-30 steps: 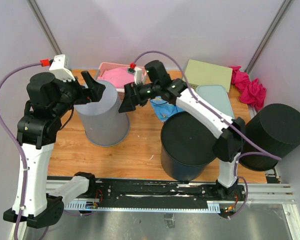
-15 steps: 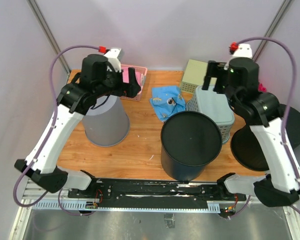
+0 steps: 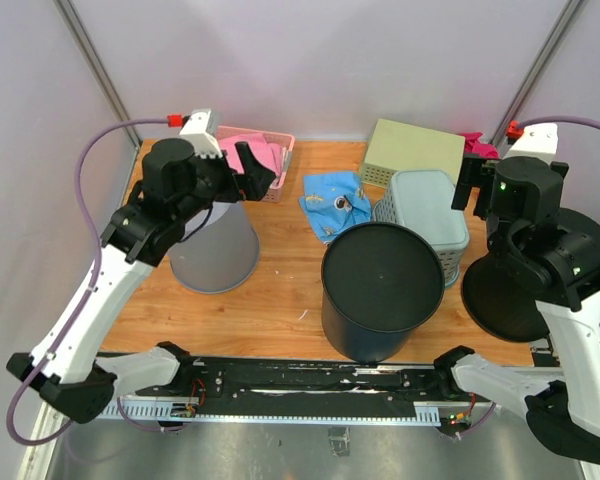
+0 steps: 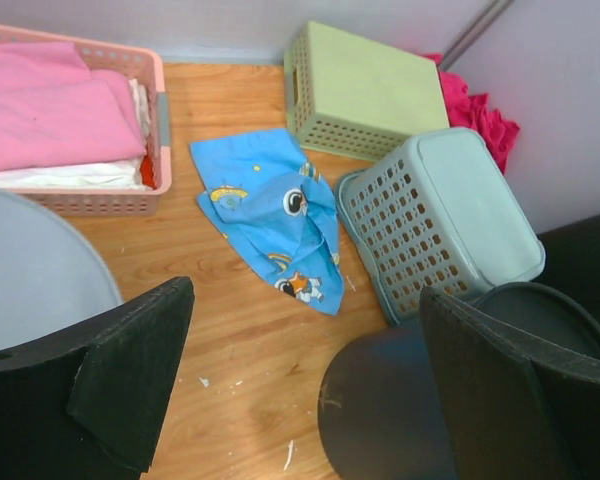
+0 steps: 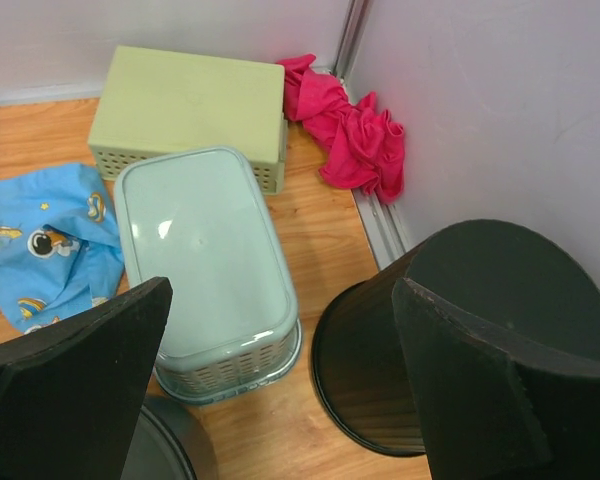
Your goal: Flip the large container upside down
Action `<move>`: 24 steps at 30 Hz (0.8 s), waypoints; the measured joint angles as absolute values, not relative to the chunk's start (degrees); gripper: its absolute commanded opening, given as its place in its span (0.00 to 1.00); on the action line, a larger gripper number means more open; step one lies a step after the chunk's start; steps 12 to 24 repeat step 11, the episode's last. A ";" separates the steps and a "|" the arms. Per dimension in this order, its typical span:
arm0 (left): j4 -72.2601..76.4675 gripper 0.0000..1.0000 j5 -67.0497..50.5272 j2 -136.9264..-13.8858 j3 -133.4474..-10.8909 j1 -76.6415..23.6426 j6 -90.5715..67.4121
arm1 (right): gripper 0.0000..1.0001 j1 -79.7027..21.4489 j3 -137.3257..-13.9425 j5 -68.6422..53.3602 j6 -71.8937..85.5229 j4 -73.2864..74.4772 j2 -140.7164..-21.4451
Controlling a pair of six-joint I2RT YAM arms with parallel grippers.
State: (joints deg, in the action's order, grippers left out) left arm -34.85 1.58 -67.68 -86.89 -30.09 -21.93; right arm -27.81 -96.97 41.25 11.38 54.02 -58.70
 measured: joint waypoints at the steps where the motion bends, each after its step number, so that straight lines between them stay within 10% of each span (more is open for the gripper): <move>1: -33.08 0.99 2.52 -65.78 -84.58 -30.09 -22.48 | 0.95 -27.81 -96.33 41.65 11.14 53.91 -58.30; 24: -18.76 0.99 4.84 -53.36 -72.60 -30.09 -23.81 | 0.95 -27.81 -93.58 43.18 10.31 53.69 -56.66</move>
